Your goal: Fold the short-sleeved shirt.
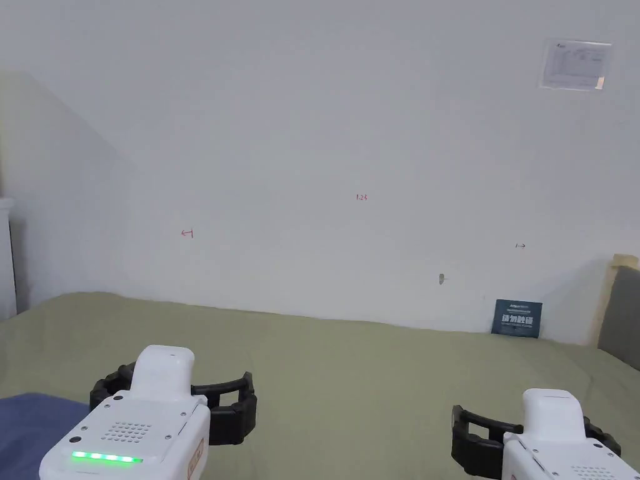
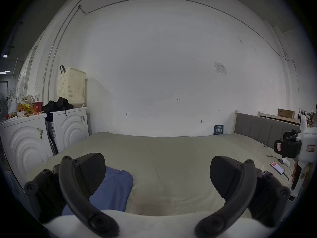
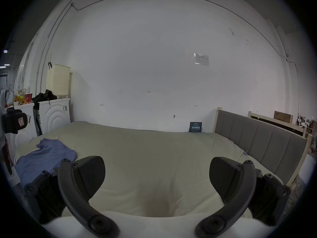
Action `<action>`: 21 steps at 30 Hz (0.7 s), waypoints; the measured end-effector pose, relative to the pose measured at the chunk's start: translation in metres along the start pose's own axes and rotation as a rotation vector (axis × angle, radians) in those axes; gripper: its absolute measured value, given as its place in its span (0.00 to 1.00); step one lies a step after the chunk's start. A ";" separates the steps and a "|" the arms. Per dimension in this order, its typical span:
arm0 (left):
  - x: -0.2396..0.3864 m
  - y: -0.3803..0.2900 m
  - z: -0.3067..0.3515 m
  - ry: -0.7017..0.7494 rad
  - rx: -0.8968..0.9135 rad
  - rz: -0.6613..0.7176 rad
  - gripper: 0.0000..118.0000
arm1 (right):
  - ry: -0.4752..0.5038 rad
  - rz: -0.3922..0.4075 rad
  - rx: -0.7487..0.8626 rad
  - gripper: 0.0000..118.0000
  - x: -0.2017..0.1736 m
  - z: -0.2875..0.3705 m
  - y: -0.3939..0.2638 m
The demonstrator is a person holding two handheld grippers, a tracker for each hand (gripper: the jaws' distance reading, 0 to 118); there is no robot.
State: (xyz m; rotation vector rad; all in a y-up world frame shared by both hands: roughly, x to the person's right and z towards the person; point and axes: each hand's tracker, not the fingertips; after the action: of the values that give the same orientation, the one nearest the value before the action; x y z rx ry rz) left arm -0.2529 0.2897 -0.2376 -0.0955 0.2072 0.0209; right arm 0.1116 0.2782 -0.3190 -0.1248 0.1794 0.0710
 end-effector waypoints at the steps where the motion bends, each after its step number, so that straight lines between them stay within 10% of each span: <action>1: 0.000 0.000 0.000 0.001 -0.002 0.002 1.00 | 0.000 -0.003 0.002 1.00 0.000 0.000 0.000; 21: 0.000 0.000 0.003 -0.010 0.004 0.004 1.00 | -0.003 -0.001 0.007 1.00 0.000 0.002 0.002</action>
State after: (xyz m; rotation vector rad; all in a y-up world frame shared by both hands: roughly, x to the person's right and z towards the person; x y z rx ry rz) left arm -0.2521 0.2901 -0.2346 -0.0913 0.1972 0.0251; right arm 0.1114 0.2801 -0.3171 -0.1179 0.1766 0.0700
